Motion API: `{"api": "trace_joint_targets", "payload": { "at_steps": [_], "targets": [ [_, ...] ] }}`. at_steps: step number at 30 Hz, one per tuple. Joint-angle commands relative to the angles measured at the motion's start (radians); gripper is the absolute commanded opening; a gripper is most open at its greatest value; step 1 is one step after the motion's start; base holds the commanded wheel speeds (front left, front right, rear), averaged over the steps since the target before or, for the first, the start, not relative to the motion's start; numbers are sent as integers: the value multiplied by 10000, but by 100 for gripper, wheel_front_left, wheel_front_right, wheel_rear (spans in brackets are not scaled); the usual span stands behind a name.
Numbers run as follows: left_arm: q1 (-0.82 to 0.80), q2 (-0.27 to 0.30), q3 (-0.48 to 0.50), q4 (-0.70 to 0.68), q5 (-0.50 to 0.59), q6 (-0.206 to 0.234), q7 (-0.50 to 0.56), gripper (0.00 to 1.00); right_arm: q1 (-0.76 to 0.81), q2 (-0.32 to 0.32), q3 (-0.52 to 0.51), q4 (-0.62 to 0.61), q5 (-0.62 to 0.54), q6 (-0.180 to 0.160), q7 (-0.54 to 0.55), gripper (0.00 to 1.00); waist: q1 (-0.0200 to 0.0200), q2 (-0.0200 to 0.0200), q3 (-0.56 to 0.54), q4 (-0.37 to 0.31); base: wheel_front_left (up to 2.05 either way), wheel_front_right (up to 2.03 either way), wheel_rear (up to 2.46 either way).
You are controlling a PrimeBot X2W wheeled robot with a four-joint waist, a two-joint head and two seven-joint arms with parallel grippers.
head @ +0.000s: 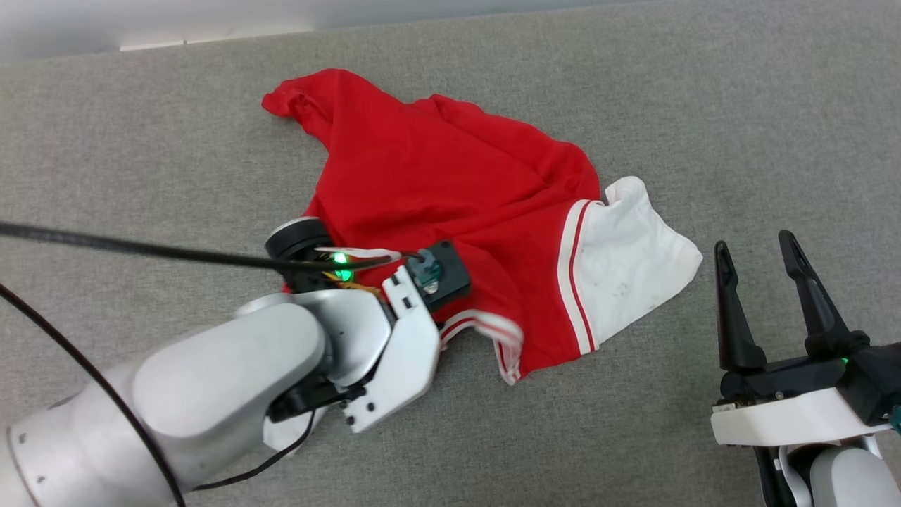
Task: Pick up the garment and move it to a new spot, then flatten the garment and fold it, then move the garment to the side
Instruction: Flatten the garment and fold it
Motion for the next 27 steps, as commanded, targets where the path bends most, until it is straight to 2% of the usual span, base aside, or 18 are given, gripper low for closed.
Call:
{"api": "trace_joint_targets", "payload": {
  "at_steps": [1,6,12,13,14,17,20,27],
  "targets": [
    [38,-118,0,-77,16,-1,-140,0,71,-25,-35,8,48,-7,-18,100,0,0,-91,46,0,0,0],
    [773,-1097,5,-452,187,-2,-317,0,189,36,-48,-17,48,-7,-18,100,0,0,-176,57,0,0,0],
    [2414,-2017,22,41,679,-2,203,0,95,58,-35,64,88,-7,-18,100,0,0,24,-22,0,0,0],
    [2451,-2035,22,172,736,-2,59,26,90,60,-57,70,80,-7,-18,100,0,0,23,-5,0,0,0],
    [2435,-2046,11,277,834,-2,-104,100,97,62,-77,88,72,-7,-18,100,0,0,-1,24,0,0,0],
    [2138,-1994,20,477,772,-1,-788,100,204,64,-125,184,39,-7,-18,100,0,0,-210,138,0,0,0],
    [1724,-1708,120,443,385,-3,-1429,100,369,74,-155,249,47,-7,-18,100,0,0,-522,266,0,0,0],
    [540,-419,896,-13,-195,-3,-1517,100,607,118,-184,272,87,-7,-18,100,0,0,-1018,566,0,0,0]
  ]
}}
